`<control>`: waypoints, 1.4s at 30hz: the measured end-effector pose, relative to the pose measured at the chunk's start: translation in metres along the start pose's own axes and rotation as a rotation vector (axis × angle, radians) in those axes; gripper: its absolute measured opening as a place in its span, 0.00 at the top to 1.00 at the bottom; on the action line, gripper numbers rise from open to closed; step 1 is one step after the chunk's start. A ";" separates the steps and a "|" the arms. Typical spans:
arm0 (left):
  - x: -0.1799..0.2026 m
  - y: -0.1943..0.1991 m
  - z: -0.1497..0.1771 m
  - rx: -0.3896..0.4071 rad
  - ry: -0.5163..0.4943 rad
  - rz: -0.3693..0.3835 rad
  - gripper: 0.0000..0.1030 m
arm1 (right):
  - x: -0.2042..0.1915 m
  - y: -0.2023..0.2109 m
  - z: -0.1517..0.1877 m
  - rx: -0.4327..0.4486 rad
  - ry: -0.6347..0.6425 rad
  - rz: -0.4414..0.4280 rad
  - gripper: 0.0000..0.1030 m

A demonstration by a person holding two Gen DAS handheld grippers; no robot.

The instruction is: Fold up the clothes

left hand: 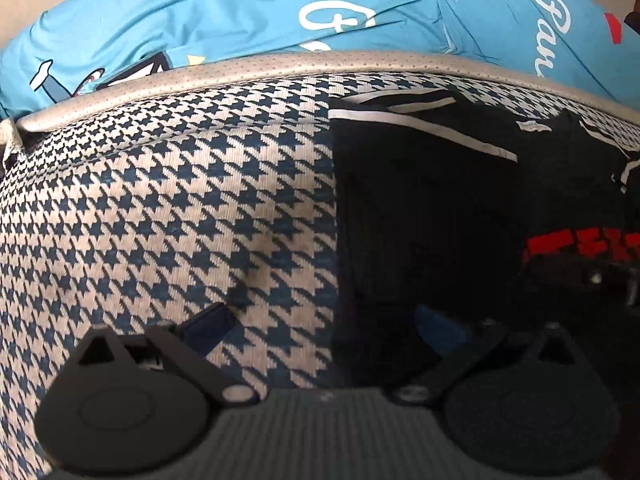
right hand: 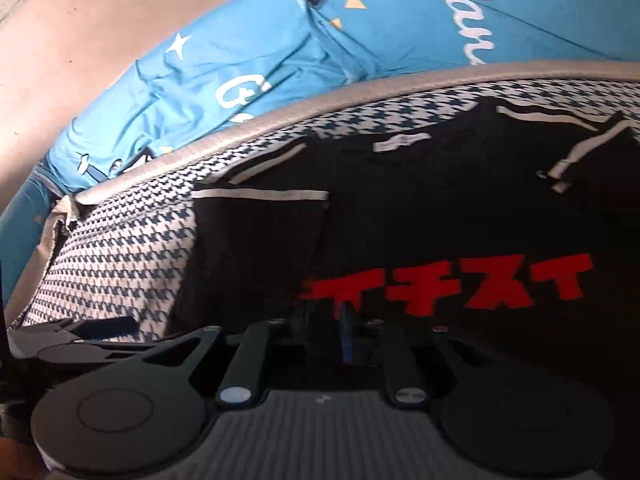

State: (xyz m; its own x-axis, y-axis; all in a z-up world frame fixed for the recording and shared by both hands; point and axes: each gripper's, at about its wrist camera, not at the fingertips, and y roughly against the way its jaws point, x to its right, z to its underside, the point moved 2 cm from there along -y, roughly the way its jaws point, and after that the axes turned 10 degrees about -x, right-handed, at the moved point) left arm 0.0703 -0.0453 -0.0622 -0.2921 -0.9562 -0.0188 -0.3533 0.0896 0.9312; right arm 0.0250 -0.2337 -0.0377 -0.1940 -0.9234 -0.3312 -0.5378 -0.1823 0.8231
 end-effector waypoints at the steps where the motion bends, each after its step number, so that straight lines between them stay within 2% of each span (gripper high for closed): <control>1: -0.001 0.001 0.000 -0.004 0.006 0.003 0.00 | 0.003 0.004 -0.001 0.009 -0.002 0.000 0.84; 3: -0.002 0.002 -0.002 -0.010 0.018 0.008 0.00 | 0.010 0.012 -0.002 0.028 -0.006 0.001 0.82; 6: 0.000 0.008 -0.003 0.014 0.021 0.007 0.00 | 0.024 0.029 -0.006 0.073 -0.023 0.014 0.74; 8: 0.002 0.013 -0.005 0.035 0.021 0.014 0.00 | 0.035 0.039 -0.010 0.096 -0.029 0.027 0.74; 14: 0.010 0.031 -0.010 0.080 0.047 0.094 0.00 | 0.077 0.064 -0.013 0.147 -0.047 0.102 0.73; 16: 0.015 0.038 -0.009 0.101 0.043 0.109 0.00 | 0.092 0.073 -0.012 0.160 -0.056 0.137 0.69; 20: 0.025 0.054 -0.004 0.142 0.024 0.113 0.00 | 0.116 0.091 -0.002 0.162 -0.092 0.195 0.67; 22: 0.029 0.063 0.005 0.157 0.005 0.112 0.00 | 0.127 0.101 0.003 0.155 -0.114 0.187 0.58; 24: 0.030 0.072 0.015 0.163 -0.016 0.118 0.00 | 0.140 0.108 0.010 0.130 -0.124 0.193 0.56; 28: 0.031 0.077 0.029 0.169 -0.041 0.146 0.00 | 0.158 0.112 0.020 0.107 -0.125 0.175 0.55; 32: 0.031 0.070 0.027 0.147 -0.047 0.134 0.00 | 0.178 0.103 0.027 0.077 -0.187 0.157 0.55; 42: 0.030 0.060 0.023 0.117 -0.041 0.155 0.00 | 0.189 0.085 0.024 0.092 -0.144 0.172 0.57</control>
State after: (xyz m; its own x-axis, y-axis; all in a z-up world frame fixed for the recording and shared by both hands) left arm 0.0196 -0.0625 -0.0157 -0.3859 -0.9166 0.1046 -0.4011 0.2688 0.8757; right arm -0.0770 -0.4150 -0.0417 -0.4005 -0.8794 -0.2573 -0.5580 0.0113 0.8298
